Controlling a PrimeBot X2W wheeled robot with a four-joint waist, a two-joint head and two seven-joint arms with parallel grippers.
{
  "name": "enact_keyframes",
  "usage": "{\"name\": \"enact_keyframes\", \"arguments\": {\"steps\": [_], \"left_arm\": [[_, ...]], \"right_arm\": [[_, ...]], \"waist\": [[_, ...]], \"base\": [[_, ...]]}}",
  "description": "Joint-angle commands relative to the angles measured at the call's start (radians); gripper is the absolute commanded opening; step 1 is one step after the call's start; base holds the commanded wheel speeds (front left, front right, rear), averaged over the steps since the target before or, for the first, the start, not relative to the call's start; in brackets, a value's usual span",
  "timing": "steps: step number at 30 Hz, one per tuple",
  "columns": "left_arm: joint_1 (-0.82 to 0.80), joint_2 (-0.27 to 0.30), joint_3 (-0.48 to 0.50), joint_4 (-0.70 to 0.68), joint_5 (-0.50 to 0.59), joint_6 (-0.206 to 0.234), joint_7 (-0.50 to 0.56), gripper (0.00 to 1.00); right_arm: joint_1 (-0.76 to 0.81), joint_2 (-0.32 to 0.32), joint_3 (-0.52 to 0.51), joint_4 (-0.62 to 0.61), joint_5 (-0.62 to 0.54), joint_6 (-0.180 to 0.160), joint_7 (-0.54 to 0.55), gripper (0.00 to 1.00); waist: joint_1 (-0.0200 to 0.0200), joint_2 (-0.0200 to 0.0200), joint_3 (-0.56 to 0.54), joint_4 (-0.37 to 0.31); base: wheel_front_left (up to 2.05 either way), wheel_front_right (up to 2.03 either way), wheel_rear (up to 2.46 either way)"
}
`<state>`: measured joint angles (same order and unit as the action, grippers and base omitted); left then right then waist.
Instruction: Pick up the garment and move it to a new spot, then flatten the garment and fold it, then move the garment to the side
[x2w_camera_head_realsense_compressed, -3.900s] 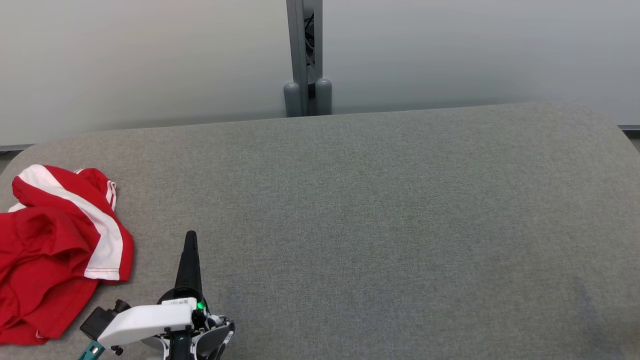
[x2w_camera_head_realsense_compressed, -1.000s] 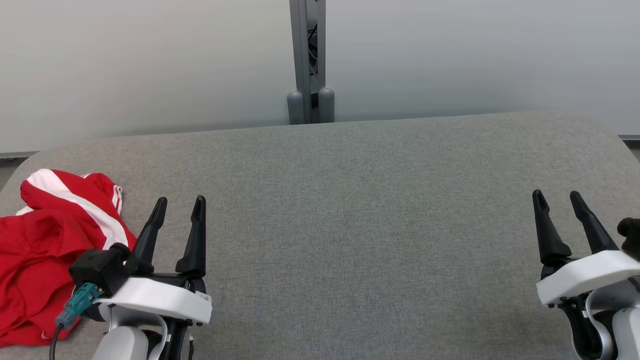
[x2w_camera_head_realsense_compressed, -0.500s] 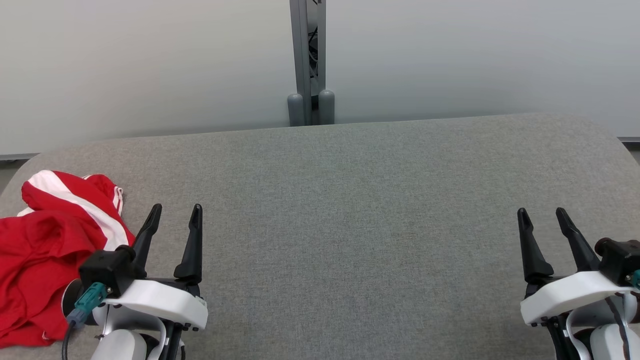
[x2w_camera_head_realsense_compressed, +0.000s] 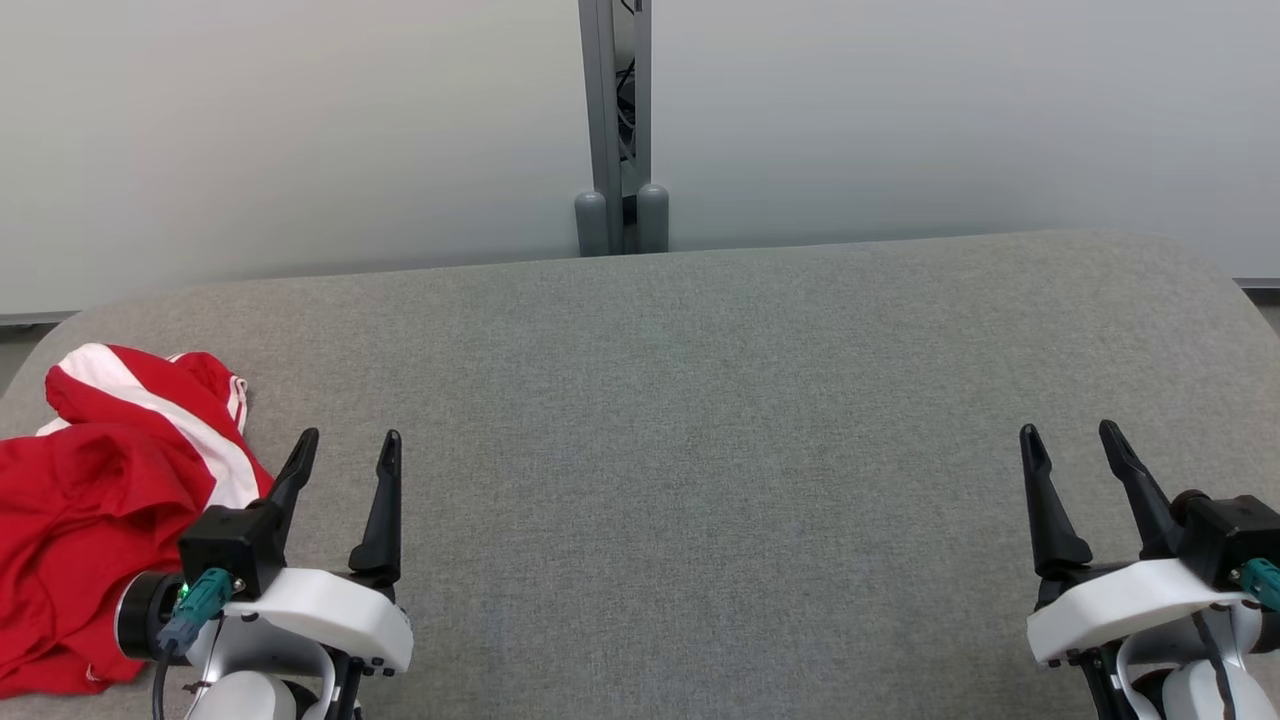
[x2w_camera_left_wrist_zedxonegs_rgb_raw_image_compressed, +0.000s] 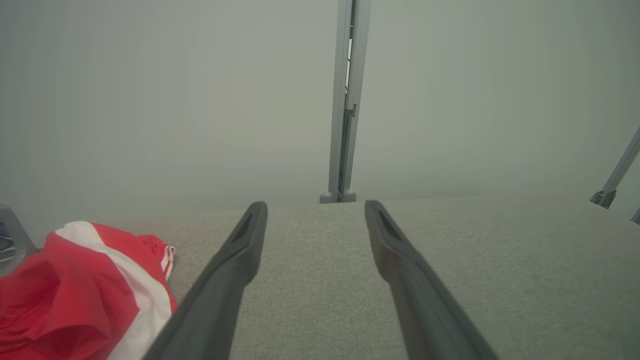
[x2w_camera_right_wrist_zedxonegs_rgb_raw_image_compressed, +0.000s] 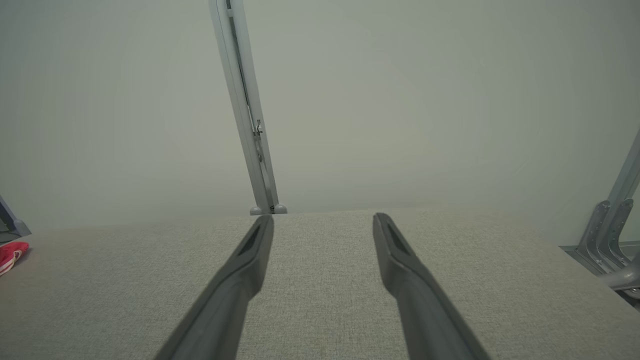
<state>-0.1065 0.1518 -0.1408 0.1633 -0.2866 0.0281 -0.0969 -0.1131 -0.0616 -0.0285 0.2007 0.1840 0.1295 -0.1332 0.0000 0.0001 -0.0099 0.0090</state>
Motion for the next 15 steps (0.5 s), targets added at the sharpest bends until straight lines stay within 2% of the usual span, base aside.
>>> {"name": "enact_keyframes", "arguments": {"steps": [1,15], "left_arm": [[0.008,0.006,0.009,-0.002,0.02,0.009,0.004,1.0],[0.016,-0.002,0.022,0.001,0.071,0.032,0.041,1.0]], "right_arm": [[0.011,-0.002,-0.003,-0.013,-0.016,0.002,-0.013,1.0],[0.026,0.008,0.014,-0.011,-0.015,0.002,-0.044,1.0]], "waist": [[0.0,-0.0001,-0.001,0.0],[0.0,-0.0001,-0.005,-0.001]], "base": [[0.0,0.0,0.0],[0.0,0.0,0.0]]}}
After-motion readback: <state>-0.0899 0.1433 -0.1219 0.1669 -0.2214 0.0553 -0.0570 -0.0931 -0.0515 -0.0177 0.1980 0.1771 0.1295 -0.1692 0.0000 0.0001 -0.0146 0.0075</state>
